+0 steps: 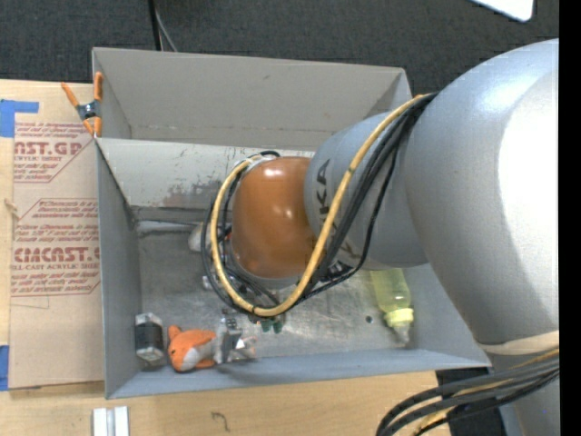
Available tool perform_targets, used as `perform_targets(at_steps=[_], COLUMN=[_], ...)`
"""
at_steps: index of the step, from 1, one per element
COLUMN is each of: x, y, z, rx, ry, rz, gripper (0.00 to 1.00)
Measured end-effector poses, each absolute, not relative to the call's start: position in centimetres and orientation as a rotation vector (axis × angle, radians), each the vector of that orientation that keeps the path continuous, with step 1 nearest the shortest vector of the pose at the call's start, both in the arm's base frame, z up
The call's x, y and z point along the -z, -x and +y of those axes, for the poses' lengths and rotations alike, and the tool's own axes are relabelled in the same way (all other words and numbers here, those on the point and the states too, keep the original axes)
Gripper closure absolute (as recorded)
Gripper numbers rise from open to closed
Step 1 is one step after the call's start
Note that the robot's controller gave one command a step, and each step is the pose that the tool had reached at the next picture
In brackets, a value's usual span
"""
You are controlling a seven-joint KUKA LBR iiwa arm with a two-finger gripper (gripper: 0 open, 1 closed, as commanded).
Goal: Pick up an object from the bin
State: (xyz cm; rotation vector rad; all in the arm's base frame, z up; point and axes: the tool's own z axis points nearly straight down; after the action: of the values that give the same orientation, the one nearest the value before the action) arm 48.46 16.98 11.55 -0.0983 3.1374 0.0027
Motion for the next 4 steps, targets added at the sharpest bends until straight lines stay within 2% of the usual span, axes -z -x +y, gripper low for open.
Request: perform_targets(at_steps=[1,2,3,4], x=[-11.0,-11.7,-7.2,-7.2], y=[-49.2,-48.9,-48.9,-48.6], z=[19.2,19.6,22.5,22.0], rx=[-0.002,-0.002,-0.005,-0.006], ry=[0.266,0.188,0.258,0.332], rz=[3.131,3.135,3.11,3.118], gripper=[0.0,0.0,0.0,1.0])
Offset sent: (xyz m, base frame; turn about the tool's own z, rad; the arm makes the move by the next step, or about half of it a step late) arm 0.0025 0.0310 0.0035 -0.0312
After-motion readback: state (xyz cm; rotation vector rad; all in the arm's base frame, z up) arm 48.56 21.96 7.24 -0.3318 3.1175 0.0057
